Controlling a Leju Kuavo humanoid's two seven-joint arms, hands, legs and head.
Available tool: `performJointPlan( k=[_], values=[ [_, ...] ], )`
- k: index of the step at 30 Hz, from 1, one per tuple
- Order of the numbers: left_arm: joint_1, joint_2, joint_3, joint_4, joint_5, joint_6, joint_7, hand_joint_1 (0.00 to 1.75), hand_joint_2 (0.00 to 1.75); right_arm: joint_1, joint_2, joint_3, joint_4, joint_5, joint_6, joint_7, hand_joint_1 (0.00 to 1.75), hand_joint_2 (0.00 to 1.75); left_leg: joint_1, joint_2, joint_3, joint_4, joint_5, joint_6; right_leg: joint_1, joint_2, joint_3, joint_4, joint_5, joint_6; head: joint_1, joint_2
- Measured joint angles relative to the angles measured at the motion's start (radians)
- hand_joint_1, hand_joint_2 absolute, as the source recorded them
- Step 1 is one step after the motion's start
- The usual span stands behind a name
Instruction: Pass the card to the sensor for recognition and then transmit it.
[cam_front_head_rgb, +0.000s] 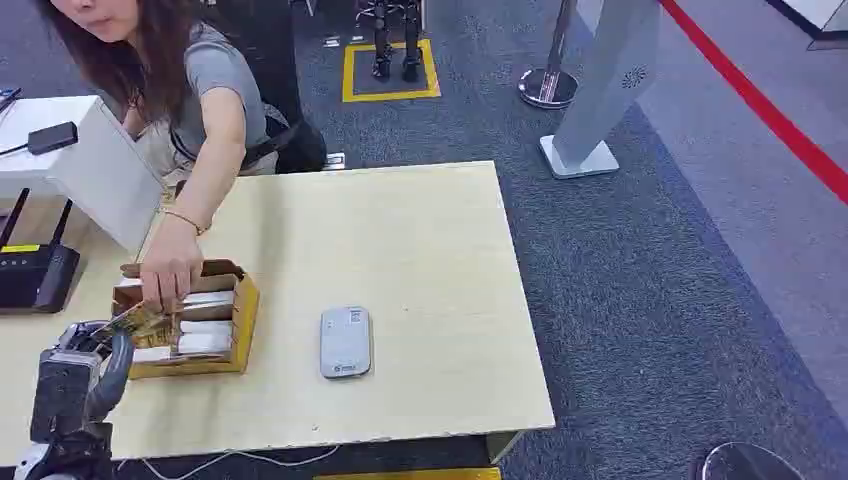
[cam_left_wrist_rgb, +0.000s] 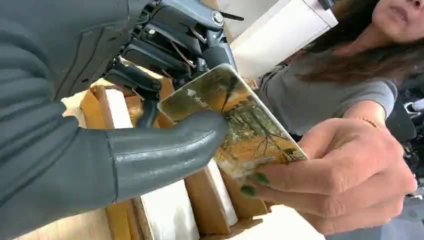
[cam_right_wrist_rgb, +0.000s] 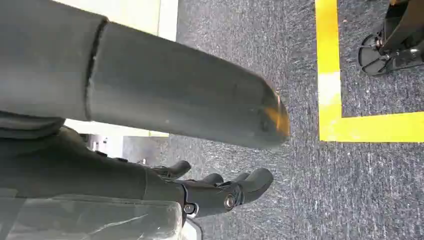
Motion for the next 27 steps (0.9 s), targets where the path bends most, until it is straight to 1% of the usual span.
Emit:
performJointPlan(
  k=[22, 25, 27],
  values=[
    [0.0, 0.0, -0.001, 0.009, 0.008, 0.008, 0.0, 1.75, 1.75, -0.004, 0.0, 0.0, 0.0, 0.0, 0.001, 0.0, 0.0, 0.0, 0.0, 0.0, 0.0, 0.0, 0.0, 0.0, 0.0, 0.0, 0.0, 0.0, 0.0, 0.0, 0.0, 0.0],
    [-0.001, 0.0, -0.007, 0.01, -0.029, 0.022, -0.006, 1.75, 1.75, -0.004, 0.0, 0.0, 0.0, -0.003, 0.0, 0.0, 0.0, 0.0, 0.0, 0.0, 0.0, 0.0, 0.0, 0.0, 0.0, 0.0, 0.0, 0.0, 0.0, 0.0, 0.0, 0.0],
    [-0.004, 0.0, -0.021, 0.01, -0.081, 0.051, -0.011, 1.75, 1.75, -0.004, 0.0, 0.0, 0.0, -0.003, 0.0, 0.0, 0.0, 0.0, 0.0, 0.0, 0.0, 0.0, 0.0, 0.0, 0.0, 0.0, 0.0, 0.0, 0.0, 0.0, 0.0, 0.0]
  ],
)
